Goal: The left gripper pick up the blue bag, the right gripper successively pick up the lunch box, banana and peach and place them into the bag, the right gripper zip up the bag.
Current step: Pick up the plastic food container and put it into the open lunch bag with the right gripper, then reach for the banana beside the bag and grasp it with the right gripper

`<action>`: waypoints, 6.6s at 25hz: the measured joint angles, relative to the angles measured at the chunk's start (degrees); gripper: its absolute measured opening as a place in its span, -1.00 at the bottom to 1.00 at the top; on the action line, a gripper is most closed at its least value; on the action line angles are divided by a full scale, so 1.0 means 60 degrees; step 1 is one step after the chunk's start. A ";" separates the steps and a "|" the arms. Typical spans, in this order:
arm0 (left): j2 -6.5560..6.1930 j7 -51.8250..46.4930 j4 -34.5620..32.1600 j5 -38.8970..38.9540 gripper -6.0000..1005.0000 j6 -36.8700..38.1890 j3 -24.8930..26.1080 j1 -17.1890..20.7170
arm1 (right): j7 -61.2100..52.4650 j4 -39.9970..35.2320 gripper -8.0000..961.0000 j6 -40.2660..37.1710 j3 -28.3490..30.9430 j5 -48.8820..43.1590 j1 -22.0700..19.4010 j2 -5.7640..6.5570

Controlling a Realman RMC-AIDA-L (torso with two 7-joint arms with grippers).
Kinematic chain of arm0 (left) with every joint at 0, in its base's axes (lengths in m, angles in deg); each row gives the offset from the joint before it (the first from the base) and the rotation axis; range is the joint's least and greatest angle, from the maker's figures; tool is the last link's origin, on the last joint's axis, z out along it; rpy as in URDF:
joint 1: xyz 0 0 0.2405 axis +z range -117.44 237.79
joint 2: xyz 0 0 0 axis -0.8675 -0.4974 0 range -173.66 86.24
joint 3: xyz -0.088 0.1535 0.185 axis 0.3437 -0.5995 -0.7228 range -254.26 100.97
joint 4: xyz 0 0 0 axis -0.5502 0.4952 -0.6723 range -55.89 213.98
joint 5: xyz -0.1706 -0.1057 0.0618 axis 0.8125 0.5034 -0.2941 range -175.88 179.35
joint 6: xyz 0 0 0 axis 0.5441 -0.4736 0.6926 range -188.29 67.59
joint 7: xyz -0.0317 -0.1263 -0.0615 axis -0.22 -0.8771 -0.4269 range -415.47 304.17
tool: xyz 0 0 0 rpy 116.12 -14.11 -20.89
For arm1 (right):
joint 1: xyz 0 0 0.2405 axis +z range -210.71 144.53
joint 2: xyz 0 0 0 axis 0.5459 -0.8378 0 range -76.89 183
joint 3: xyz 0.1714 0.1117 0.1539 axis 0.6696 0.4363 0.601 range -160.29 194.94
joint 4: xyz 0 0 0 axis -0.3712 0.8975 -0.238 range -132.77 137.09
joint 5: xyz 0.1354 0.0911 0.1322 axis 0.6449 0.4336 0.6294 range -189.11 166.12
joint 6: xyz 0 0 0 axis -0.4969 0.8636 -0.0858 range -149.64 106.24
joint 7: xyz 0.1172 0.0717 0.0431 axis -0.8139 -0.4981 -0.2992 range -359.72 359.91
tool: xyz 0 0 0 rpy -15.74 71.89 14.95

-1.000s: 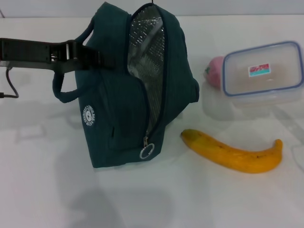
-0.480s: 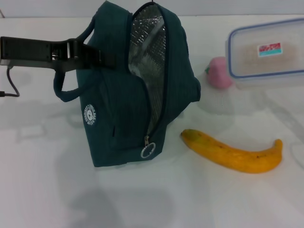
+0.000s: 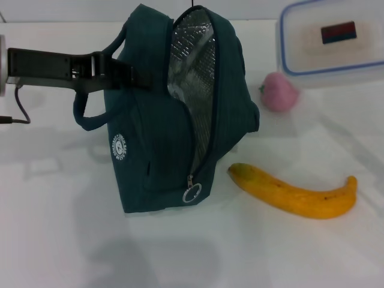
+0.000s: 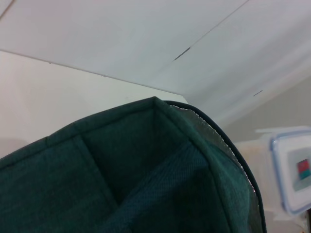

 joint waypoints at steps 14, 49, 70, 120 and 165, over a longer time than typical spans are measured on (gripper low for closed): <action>0.0111 0.0024 0.0207 -0.0168 -0.89 0.0000 -0.0042 -0.0218 | -0.0005 0.0254 -0.61 -0.0382 -0.0077 0.0121 0.1520 -0.0104; 0.0111 0.0909 0.1121 -0.0187 -0.89 -0.0367 -0.0026 -0.0910 | 0.0525 -0.0012 -0.53 0.3578 -0.2722 0.0024 0.3611 -0.0102; 0.0040 0.0936 0.1357 -0.0179 -0.89 -0.0601 0.0180 -0.0882 | 0.1341 -0.0973 0.30 0.3310 -0.2754 0.0092 0.3456 -0.0089; 0.0121 0.1582 0.2106 -0.0162 -0.89 -0.0755 0.0824 -0.0606 | -0.1465 -0.9736 0.78 0.0275 -0.4225 -1.3462 0.4420 0.0300; 0.0148 0.1719 0.2339 -0.0078 -0.89 -0.0966 0.0822 -0.0898 | -0.2831 -0.8058 0.70 0.2461 -0.9069 -1.2689 0.5269 -0.0102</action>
